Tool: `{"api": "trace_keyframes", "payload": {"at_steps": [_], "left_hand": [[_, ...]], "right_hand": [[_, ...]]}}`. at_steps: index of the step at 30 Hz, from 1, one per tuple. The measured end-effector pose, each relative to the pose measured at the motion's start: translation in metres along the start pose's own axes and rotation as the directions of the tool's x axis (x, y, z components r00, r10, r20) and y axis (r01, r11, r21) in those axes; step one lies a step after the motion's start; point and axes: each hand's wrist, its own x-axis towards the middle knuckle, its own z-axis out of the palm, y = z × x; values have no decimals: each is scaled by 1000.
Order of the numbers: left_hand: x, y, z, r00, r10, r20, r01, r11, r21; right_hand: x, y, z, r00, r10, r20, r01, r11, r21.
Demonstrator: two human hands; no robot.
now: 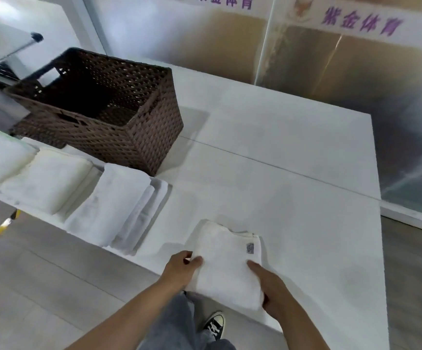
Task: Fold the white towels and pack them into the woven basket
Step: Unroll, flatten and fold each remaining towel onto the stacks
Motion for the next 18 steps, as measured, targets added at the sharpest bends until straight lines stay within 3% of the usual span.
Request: {"api": "trace_keyframes", "payload": {"at_steps": [11, 18], "left_hand": [[-48, 11, -60, 980, 167, -110, -187, 960, -207], [-64, 2, -128, 956, 194, -222, -249, 934, -255]], "right_hand": [[-39, -50, 58, 943, -333, -4, 328, 930, -164], [-53, -70, 140, 905, -417, 85, 424, 872, -243]]}}
